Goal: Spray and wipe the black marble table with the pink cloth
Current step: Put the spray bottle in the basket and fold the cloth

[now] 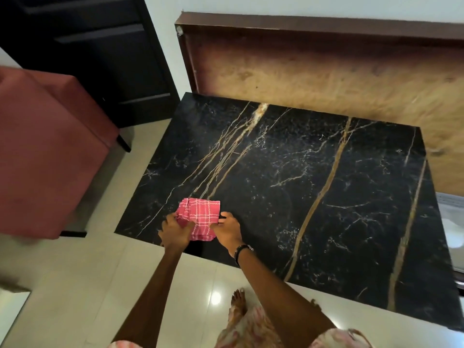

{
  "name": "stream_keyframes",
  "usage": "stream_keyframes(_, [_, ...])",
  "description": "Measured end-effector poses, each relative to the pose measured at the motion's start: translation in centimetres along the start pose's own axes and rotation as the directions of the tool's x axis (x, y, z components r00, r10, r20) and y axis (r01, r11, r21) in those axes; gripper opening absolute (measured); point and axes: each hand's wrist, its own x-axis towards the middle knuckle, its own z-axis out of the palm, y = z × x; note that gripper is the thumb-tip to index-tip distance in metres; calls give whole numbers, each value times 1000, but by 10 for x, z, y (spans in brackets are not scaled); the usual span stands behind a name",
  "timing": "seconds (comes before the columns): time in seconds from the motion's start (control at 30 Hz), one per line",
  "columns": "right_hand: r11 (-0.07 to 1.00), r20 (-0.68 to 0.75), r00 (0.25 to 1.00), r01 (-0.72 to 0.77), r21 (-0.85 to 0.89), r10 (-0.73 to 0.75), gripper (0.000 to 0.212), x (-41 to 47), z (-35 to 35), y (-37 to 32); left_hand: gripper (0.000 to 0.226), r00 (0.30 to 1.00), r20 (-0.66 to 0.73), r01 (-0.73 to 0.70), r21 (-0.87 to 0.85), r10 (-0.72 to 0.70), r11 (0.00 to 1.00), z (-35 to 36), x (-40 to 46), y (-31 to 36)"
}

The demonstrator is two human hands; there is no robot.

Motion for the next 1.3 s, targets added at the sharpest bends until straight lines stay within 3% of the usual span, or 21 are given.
stream_keyframes(0.2, [999, -44, 998, 47, -5, -47, 22, -3, -23, 6, 52, 994, 110, 7, -195, 15, 981, 14, -24, 19])
stream_keyframes(0.33, [982, -39, 998, 57, 182, -51, 15, -18, -77, 27, 41, 969, 234, -23, -233, 78, 972, 47, -62, 47])
stream_keyframes(0.47, [932, -145, 988, 100, 349, -52, 14, -36, -168, 54, 34, 930, 333, -66, -269, 157, 961, 92, -100, 84])
stream_keyframes(0.67, [808, -395, 918, 205, 553, 38, 20, -73, -333, 103, 20, 745, 557, -198, -341, 368, 919, 190, -189, 179])
stream_keyframes(0.87, [794, -556, 820, 244, 557, 138, 28, -106, -491, 167, 30, 507, 732, -265, -370, 455, 890, 305, -291, 264])
stream_keyframes(0.93, [805, -604, 776, 237, 544, 180, 26, -115, -535, 187, 35, 466, 760, -309, -340, 454, 888, 338, -320, 284])
stream_keyframes(1.1, [837, -681, 673, 169, 520, 287, 40, -109, -632, 228, 38, 462, 771, -313, -320, 438, 894, 390, -369, 323])
stream_keyframes(1.3, [891, -655, 709, 82, 446, 262, 39, -72, -725, 256, 31, 499, 740, -328, -321, 451, 888, 412, -371, 349])
